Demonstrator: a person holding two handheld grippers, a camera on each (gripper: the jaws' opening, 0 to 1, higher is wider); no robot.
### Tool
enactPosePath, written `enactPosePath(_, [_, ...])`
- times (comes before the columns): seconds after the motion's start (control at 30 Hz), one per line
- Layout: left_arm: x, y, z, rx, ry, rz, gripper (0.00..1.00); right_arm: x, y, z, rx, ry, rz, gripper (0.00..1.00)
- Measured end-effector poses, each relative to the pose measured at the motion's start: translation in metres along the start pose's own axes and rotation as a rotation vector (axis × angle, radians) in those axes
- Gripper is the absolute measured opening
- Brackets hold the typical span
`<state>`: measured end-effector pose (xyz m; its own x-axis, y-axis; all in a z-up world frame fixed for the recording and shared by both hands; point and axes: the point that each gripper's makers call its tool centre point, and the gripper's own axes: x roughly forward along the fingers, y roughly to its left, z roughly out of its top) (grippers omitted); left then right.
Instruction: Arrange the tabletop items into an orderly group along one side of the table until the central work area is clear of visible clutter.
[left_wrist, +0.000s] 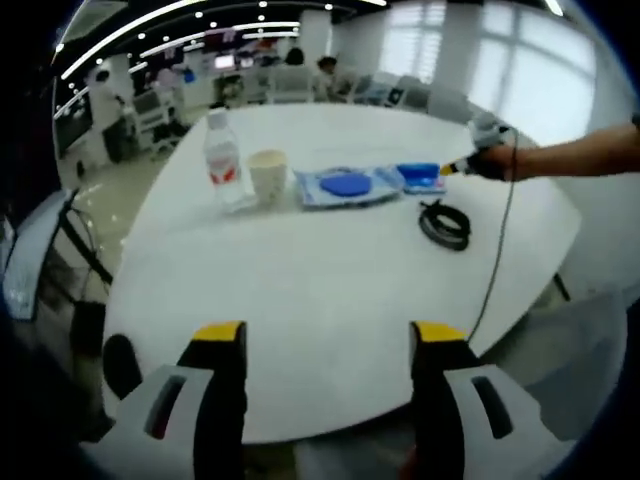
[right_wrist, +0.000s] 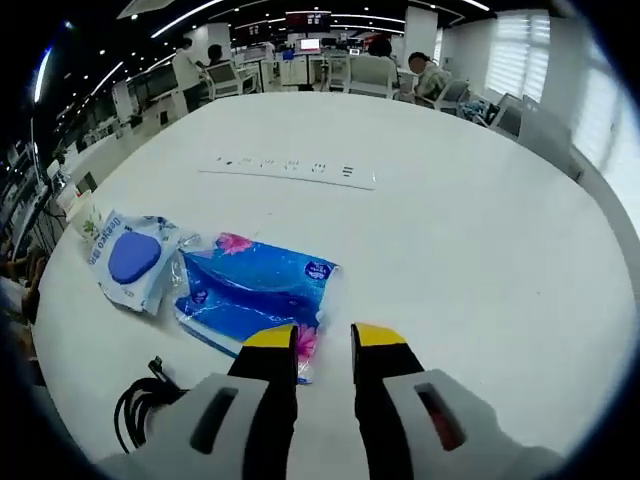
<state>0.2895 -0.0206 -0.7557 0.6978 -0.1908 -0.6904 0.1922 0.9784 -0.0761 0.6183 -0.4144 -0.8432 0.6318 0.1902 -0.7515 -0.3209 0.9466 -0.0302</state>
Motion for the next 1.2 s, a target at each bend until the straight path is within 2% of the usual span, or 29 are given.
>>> enactPosePath(0.1, [0.000,0.004,-0.001,0.009,-0.007,0.017,0.61,0.007,0.001,-0.004,-0.002,0.015,-0.001,0.14])
enactPosePath(0.27, [0.000,0.012,-0.001,-0.040,-0.020,0.024,0.60,0.012,0.000,-0.010,-0.017,0.025,-0.010,0.04])
enactPosePath(0.5, [0.001,0.012,-0.003,-0.045,-0.009,0.023,0.60,0.012,-0.006,-0.016,-0.034,0.012,-0.001,0.04])
enactPosePath(0.77, [0.001,0.014,-0.005,-0.064,-0.006,0.025,0.59,0.004,0.002,-0.021,-0.071,-0.003,0.011,0.05])
enactPosePath(0.8, [0.001,0.014,-0.006,-0.064,-0.004,0.026,0.60,0.001,0.005,-0.023,-0.090,0.000,0.015,0.06])
enactPosePath(0.83, [0.000,0.014,-0.006,-0.063,-0.003,0.027,0.60,0.000,0.008,-0.026,-0.134,0.023,0.018,0.11])
enactPosePath(0.93, [0.000,0.012,-0.005,-0.047,-0.004,0.029,0.61,-0.006,0.012,-0.027,-0.157,0.028,0.018,0.35])
enactPosePath(1.2, [0.002,0.009,-0.005,-0.028,0.002,0.019,0.61,-0.021,0.017,-0.024,-0.178,-0.011,0.051,0.41])
